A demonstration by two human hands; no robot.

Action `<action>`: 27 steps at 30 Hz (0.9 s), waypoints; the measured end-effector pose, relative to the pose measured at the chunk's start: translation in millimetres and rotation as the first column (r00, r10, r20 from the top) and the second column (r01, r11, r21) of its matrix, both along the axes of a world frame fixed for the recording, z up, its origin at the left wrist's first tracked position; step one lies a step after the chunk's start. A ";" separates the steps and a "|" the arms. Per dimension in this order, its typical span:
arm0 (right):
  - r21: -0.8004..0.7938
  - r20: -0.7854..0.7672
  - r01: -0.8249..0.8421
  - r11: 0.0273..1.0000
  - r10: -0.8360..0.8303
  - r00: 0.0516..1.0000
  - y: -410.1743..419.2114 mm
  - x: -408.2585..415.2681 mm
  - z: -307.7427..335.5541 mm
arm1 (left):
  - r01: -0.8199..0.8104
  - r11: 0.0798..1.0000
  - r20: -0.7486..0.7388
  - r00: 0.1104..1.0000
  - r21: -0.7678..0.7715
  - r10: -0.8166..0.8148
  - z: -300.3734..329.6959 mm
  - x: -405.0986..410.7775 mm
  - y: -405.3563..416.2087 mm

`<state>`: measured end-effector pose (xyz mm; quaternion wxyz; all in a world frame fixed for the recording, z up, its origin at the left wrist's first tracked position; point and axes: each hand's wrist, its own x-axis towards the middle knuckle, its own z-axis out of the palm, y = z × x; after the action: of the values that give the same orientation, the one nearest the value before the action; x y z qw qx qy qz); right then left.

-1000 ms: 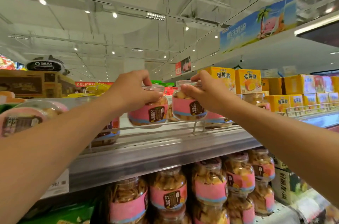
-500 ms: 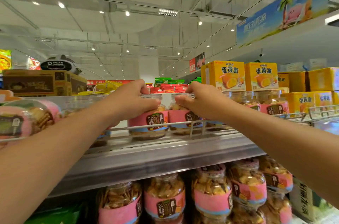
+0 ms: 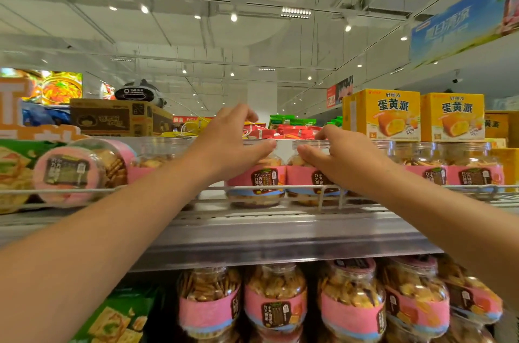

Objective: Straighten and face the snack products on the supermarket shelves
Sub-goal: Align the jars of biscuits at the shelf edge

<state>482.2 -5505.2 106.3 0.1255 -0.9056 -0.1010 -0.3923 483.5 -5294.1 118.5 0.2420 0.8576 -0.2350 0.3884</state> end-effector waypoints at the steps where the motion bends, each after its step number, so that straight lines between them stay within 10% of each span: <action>1: -0.014 0.004 0.006 1.000 -0.006 1.000 1.7 -2.6 0.4 | 0.023 1.000 0.094 0.995 -0.010 -0.022 1.3 -6.3 3.7; 8: -0.199 0.258 -0.267 0.943 0.314 0.914 45.2 -29.7 4.7 | 0.031 0.999 0.322 0.946 -0.015 -0.024 -2.8 -58.6 92.2; 27: -0.072 -0.160 -0.367 0.927 0.353 0.922 192.6 -7.8 27.2 | -0.514 0.761 -0.022 0.823 0.396 0.568 -5.3 -45.9 200.2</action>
<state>474.4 -5312.5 133.5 0.1567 -0.9027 -0.2760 -0.2907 437.6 -5093.9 113.1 -0.0320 0.9435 -0.0286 0.3286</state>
